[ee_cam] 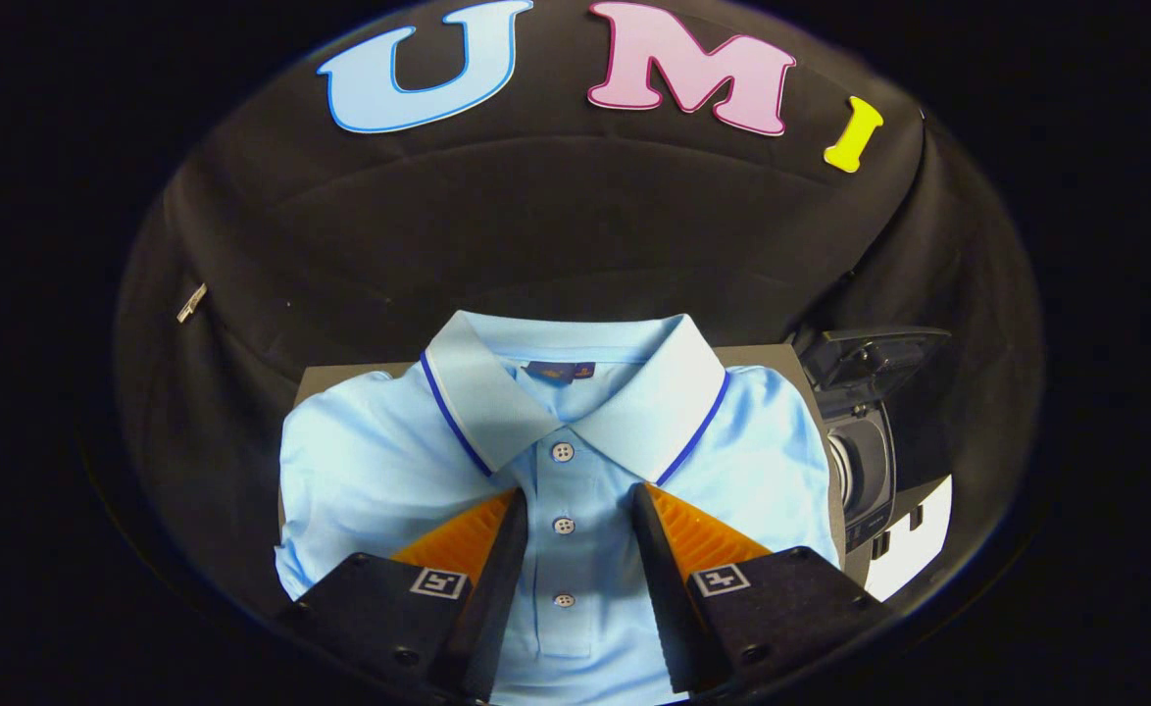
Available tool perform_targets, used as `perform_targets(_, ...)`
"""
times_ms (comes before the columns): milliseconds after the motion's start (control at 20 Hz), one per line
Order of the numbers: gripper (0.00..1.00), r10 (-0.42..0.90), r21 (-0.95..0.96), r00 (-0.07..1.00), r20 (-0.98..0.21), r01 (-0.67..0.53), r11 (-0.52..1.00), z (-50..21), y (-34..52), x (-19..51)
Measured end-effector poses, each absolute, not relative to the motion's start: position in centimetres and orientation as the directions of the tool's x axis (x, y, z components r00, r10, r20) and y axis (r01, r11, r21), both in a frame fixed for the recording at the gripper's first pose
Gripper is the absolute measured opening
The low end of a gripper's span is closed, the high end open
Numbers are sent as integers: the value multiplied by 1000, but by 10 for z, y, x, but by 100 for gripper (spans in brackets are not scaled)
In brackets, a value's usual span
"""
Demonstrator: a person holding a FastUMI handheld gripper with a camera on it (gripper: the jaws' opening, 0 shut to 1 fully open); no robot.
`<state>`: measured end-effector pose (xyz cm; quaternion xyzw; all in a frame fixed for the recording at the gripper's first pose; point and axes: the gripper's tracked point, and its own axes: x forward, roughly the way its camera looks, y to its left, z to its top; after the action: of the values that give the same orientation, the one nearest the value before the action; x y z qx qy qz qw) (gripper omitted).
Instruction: Put the clothes into the washing machine and then close the washing machine lid.
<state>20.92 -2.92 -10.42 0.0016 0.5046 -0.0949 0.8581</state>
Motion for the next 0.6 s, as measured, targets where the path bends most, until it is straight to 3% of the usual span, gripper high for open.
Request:
perform_targets(200,68,-176,-103,480,-860,174,979,-103,-32,210)
perform_targets(300,20,-171,-118,498,-850,137,984,-103,-30,211)
perform_targets(600,20,-163,-108,526,-835,133,985,-102,-31,213)
